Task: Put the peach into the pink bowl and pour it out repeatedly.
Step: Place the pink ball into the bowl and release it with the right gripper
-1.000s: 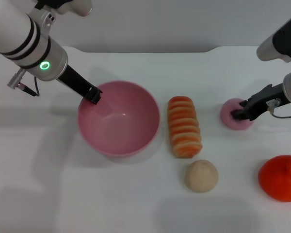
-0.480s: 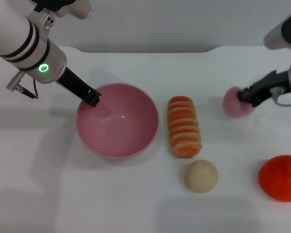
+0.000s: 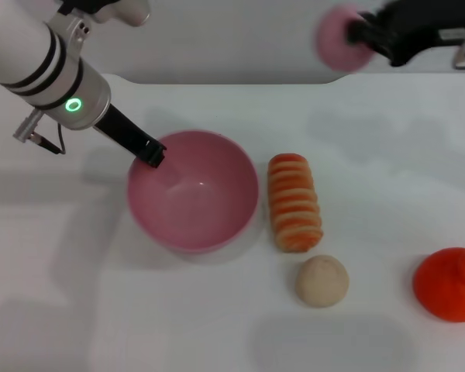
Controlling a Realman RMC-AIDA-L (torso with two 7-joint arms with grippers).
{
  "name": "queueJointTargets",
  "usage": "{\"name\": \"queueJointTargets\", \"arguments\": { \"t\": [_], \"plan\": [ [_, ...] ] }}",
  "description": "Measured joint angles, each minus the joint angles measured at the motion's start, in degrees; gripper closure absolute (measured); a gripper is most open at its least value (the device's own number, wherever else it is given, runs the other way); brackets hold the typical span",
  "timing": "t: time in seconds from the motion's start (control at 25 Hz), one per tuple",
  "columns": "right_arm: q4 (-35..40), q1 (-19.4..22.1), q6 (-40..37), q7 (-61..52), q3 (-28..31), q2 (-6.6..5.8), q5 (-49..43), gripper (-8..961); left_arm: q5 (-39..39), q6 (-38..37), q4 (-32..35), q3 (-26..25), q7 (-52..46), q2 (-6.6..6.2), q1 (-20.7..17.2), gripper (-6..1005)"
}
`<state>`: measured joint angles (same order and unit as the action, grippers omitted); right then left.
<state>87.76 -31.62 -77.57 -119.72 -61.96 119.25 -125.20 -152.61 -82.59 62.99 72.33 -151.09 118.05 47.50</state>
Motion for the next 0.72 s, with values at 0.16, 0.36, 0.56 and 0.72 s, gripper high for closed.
{"name": "queueJointTargets", "arguments": {
  "t": [0.16, 0.36, 0.56, 0.72],
  "plan": [
    [0.2, -1.6, -1.8, 0.3, -6.0, 0.0, 2.7, 908, 1.1, 0.0, 0.0, 0.3, -0.2, 0.06, 0.3, 953],
    [-4.4, -3.8, 1.8, 1.0, -15.0, -0.2, 2.9, 899, 2.4, 0.1, -0.1, 0.4, -0.3, 0.07, 0.6, 953],
    [-9.0, -6.2, 4.5, 3.1, -21.3, -0.41, 2.6, 891, 2.9, 0.6, -0.3, 0.4, -0.1, 0.08, 0.7, 953],
    [-9.8, -6.2, 6.8, 4.6, -24.4, -0.32, 2.7, 885, 2.9, 1.3, -0.3, 0.4, -0.1, 0.13, 0.7, 953]
  ]
}}
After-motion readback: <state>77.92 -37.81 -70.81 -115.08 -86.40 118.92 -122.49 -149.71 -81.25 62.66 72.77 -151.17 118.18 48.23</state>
